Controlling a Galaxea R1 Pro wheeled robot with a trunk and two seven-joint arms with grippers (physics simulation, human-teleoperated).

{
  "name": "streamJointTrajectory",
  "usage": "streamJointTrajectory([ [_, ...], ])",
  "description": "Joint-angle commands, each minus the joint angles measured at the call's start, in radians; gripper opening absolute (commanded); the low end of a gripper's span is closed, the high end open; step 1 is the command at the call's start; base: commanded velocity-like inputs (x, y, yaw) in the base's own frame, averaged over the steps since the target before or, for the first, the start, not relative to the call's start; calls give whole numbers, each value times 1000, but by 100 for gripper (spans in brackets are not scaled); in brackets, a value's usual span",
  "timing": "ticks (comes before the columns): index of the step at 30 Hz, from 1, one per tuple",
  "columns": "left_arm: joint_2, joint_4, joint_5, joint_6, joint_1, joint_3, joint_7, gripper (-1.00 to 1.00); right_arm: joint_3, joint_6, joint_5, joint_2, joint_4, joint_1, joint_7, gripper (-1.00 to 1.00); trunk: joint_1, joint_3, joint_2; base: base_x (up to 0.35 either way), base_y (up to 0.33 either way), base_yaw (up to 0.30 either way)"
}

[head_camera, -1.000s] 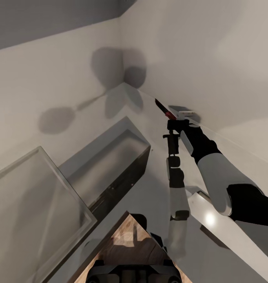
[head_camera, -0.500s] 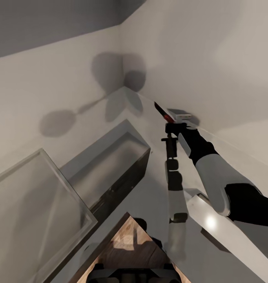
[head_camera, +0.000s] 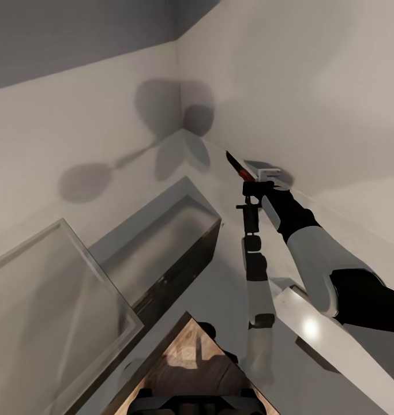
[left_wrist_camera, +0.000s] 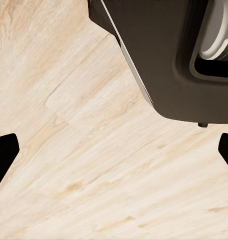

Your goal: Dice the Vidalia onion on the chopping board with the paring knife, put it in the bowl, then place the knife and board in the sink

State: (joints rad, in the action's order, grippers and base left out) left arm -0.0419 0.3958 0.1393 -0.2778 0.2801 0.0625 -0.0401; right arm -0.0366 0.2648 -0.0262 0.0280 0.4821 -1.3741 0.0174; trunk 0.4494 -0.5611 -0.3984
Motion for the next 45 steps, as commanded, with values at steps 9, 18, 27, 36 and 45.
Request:
streamJointTrajectory([
  [9, -1, 1, 10, -1, 1, 7, -1, 100, -2, 6, -1, 0, 6, 0, 0, -100, 1, 5, -2, 0, 0, 0],
  [18, -1, 1, 10, -1, 1, 6, -1, 100, -3, 7, -1, 1, 10, 0, -1, -100, 1, 18, -2, 0, 0, 0],
  [27, -1, 1, 11, -1, 1, 7, -1, 100, -3, 12, -1, 2, 41, 0, -2, -100, 1, 32, -2, 0, 0, 0],
  [36, -1, 1, 11, -1, 1, 7, -1, 100, -3, 13, -1, 21, 43, 0, -2, -100, 1, 46, -2, -63, 0, 0],
  [45, -2, 0, 11, -1, 1, 6, -1, 100, -3, 14, 0, 37, 44, 0, -2, -100, 1, 60, -2, -316, 0, 0],
])
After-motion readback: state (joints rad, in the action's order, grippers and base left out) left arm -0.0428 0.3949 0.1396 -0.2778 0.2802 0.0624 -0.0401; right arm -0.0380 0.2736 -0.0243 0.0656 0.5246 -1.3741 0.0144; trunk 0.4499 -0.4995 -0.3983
